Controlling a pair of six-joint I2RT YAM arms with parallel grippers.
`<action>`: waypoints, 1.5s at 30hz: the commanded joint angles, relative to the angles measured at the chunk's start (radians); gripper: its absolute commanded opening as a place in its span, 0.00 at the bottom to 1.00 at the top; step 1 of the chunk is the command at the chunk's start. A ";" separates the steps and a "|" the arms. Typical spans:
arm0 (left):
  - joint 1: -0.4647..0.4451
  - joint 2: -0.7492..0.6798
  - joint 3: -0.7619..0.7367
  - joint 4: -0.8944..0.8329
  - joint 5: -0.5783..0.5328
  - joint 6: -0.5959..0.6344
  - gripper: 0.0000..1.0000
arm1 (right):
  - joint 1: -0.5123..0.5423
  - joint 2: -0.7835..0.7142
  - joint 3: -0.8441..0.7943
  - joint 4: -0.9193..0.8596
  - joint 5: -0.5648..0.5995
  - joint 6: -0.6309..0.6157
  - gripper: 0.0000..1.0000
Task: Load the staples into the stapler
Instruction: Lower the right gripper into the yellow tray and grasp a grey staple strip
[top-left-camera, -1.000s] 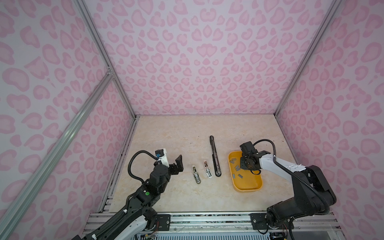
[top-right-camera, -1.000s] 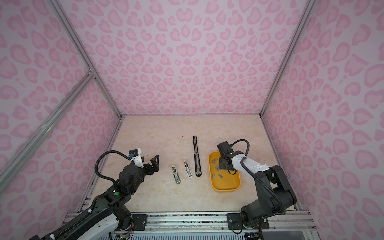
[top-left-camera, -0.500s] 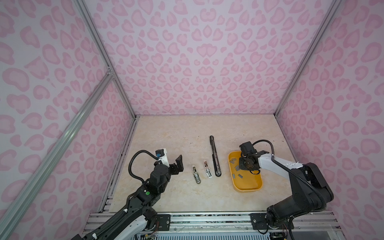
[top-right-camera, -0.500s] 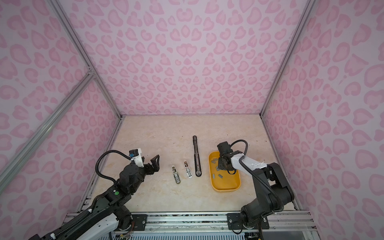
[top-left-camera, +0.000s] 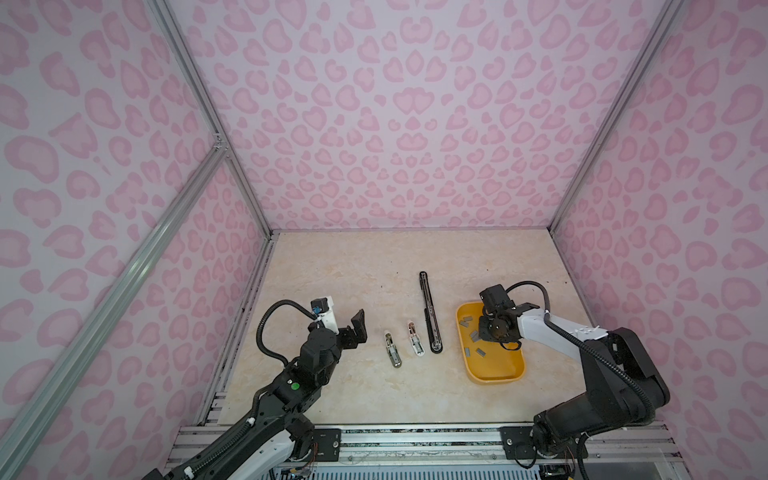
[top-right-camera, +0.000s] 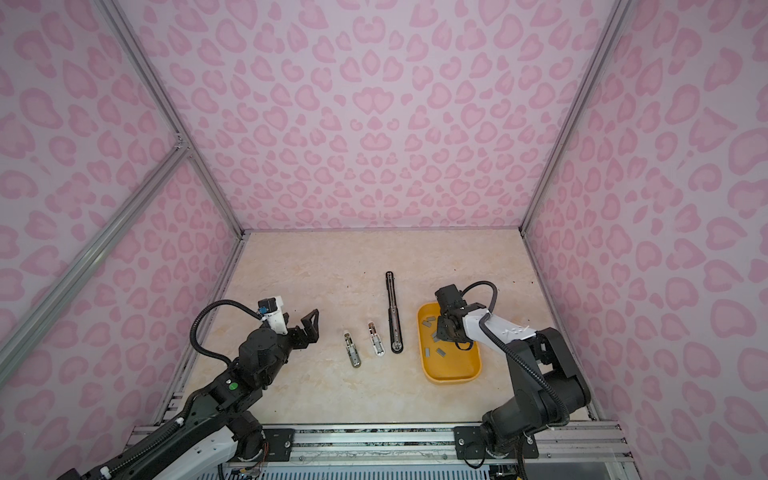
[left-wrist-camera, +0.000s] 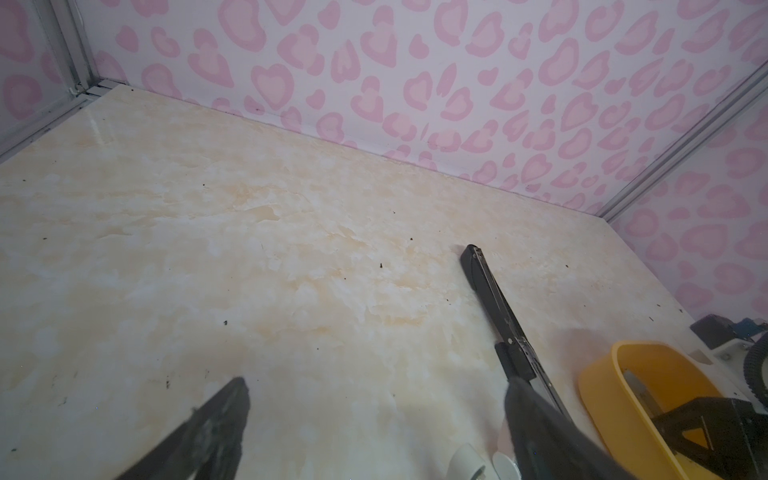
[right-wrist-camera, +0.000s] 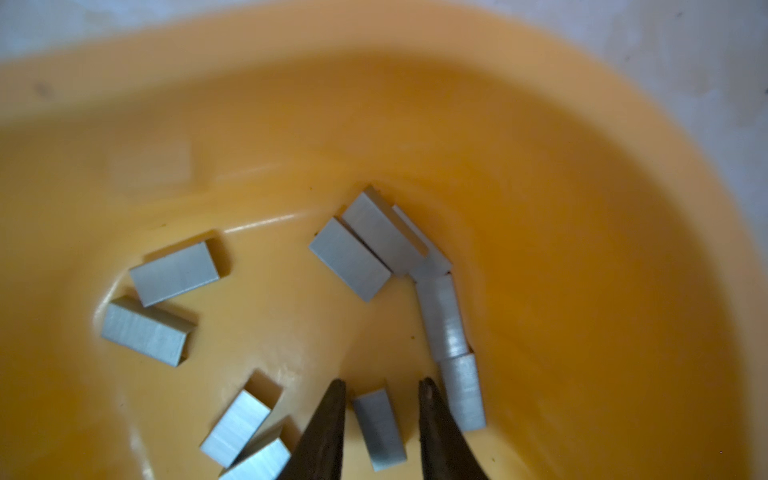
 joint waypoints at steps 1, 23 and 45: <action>0.002 0.002 0.012 0.016 -0.005 0.005 0.97 | -0.001 0.012 -0.001 -0.021 -0.003 0.003 0.31; 0.001 0.015 0.014 0.018 0.003 0.000 0.97 | -0.001 0.018 -0.001 -0.021 0.017 0.015 0.11; 0.001 0.111 0.019 0.040 -0.032 -0.055 0.97 | 0.167 -0.512 0.040 -0.063 0.049 -0.007 0.09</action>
